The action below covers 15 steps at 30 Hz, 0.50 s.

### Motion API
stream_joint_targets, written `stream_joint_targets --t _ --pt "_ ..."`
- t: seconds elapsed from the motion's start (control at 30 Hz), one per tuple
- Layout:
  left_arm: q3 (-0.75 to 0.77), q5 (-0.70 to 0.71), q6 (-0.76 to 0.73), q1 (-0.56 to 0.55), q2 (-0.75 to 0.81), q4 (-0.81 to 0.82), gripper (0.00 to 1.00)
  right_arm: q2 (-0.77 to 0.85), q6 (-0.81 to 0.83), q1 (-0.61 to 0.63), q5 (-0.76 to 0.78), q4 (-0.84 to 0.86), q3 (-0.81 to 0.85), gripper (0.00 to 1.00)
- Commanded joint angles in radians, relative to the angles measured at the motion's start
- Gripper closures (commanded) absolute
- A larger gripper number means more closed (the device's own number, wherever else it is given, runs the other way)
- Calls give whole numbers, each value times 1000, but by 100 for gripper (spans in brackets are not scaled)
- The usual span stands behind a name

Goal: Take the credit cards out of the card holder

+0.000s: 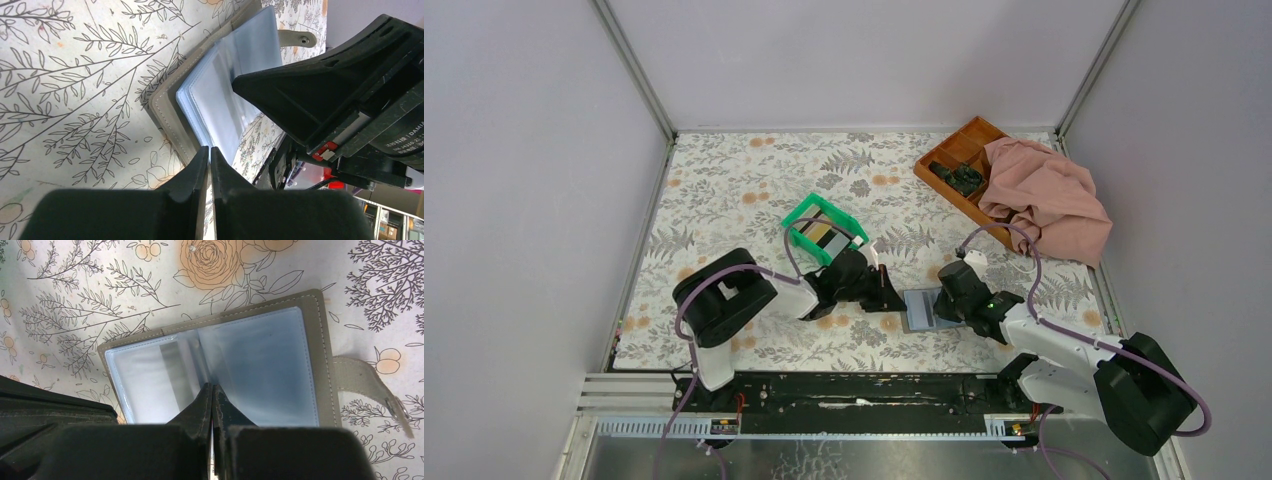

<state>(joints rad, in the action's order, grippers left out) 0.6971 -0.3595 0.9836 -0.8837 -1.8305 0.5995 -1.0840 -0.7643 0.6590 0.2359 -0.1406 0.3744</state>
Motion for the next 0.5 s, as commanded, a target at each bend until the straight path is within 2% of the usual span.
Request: stream_joint_targets --t 0.0,0.47 --pt "30 -9 3 -3 -15 62 89 -23 4 -5 -28 -21 -34 100" --pt "44 -10 2 -8 -47 59 89 -25 1 -4 -40 -8 -46 100"
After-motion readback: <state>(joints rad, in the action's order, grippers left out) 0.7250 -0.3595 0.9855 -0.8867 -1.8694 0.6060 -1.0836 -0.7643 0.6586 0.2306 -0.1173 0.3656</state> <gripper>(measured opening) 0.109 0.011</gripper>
